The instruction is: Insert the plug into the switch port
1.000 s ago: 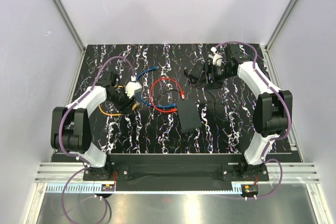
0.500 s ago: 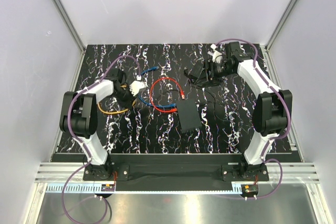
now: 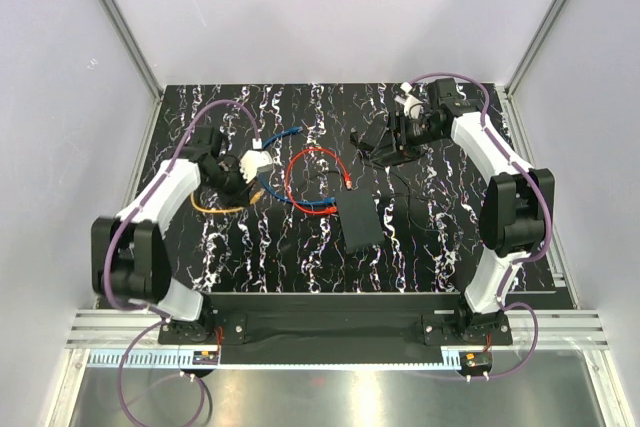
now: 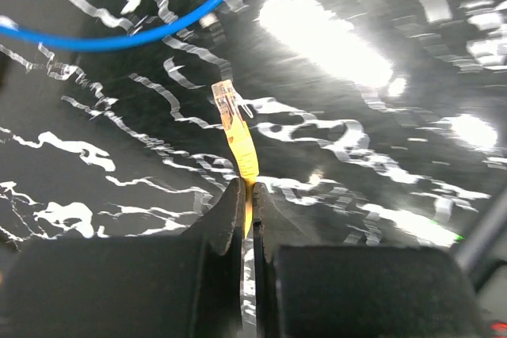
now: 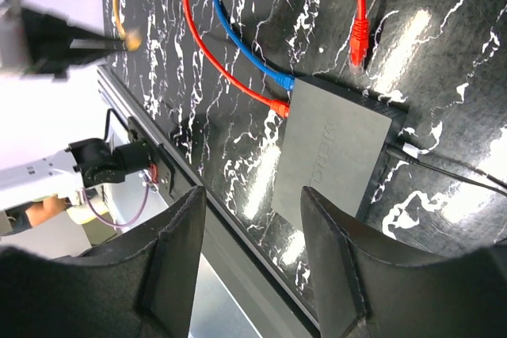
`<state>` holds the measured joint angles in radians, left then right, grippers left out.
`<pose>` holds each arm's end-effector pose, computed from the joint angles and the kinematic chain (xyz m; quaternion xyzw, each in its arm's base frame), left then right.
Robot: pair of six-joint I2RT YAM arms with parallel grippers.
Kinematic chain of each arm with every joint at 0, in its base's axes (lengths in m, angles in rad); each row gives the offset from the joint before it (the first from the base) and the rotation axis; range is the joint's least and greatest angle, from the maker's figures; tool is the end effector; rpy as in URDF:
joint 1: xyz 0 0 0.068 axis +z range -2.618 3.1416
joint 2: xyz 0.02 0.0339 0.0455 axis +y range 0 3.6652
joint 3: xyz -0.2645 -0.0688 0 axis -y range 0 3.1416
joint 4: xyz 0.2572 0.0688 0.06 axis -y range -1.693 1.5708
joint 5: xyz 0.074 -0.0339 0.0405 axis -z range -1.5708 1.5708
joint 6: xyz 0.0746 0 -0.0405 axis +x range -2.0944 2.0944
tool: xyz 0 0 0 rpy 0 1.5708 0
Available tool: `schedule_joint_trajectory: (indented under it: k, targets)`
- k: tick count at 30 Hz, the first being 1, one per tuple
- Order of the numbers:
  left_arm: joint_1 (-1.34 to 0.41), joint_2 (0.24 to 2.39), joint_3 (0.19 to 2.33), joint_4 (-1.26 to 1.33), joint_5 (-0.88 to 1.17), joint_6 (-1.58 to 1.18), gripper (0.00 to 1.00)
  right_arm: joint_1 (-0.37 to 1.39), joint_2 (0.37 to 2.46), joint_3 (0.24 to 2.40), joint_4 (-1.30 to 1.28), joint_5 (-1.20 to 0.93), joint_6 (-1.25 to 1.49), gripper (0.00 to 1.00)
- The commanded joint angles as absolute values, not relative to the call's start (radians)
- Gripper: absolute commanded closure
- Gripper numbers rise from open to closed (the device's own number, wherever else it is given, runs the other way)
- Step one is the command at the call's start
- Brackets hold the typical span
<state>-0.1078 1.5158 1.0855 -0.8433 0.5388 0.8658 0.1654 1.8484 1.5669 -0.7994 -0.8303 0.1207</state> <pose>0.2988 -0.0708 0.1929 0.4808 0.8241 -0.1917 0.2300 0.4000 0.1226 0.2444 -0.1176 0.8853 0.4189 0.1639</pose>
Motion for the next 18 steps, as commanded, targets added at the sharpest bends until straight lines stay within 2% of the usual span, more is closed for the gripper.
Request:
schedule_joint_trajectory:
  k: [1, 9, 15, 18]
  targets:
    - [-0.109, 1.425, 1.055, -0.969, 0.698, 0.874, 1.00, 0.175, 1.855, 1.588, -0.746, -0.874, 0.162, 0.43]
    - [-0.115, 1.354, 0.964, -1.012, 0.716, 0.880, 1.00, 0.190, 1.879, 1.580, -0.706, -0.899, 0.196, 0.43]
    - [-0.163, 1.364, 0.911, -0.976, 0.686, 0.867, 0.69, 0.192, 1.879, 1.563, -0.709, -0.896, 0.181, 0.43]
    - [-0.163, 1.384, 0.955, -0.953, 0.660, 0.861, 0.62, 0.192, 1.882, 1.560, -0.730, -0.893, 0.163, 0.43]
